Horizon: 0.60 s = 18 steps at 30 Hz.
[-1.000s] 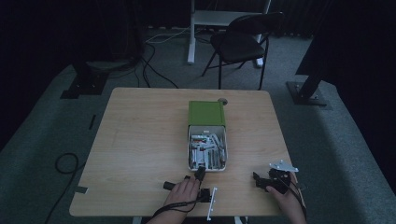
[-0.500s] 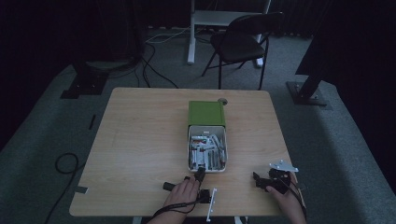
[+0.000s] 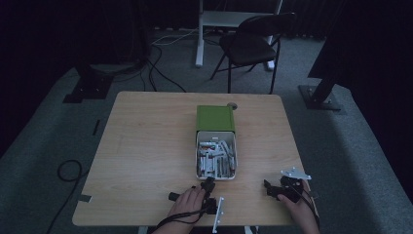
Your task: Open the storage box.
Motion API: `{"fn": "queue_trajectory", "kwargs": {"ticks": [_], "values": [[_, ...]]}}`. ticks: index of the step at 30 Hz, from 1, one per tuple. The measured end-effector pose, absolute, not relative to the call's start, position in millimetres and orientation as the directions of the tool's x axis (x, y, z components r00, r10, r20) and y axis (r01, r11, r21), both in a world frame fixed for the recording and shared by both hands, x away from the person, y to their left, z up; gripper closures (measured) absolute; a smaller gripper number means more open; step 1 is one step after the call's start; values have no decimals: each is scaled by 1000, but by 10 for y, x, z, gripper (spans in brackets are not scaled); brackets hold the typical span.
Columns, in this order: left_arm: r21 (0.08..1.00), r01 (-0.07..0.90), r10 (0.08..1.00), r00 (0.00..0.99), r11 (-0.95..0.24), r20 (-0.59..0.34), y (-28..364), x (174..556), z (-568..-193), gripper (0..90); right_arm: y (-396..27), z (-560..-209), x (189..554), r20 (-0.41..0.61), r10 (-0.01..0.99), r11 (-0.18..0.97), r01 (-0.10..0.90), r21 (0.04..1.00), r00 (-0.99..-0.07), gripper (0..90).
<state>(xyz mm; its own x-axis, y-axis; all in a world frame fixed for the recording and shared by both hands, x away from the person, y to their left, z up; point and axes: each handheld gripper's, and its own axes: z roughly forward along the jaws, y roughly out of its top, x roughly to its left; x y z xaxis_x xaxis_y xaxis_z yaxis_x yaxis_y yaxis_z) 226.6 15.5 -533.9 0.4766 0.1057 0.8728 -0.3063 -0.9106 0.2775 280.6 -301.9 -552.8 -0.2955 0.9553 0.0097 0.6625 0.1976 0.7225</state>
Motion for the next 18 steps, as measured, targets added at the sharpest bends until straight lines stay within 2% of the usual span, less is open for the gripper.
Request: {"fn": "queue_trajectory", "kwargs": {"ticks": [8, 18], "values": [[524, -265, 269, 627, -809, 732, 216, 2286, -5193, 708, -3018, -5528, 2806, 9, 955, 198, 662, 723, -296, 111], [682, -172, 370, 734, -710, 570, 351, 2345, -5080, 708, -3019, -5528, 2806, 9, 955, 198, 663, 722, -296, 111]]}}
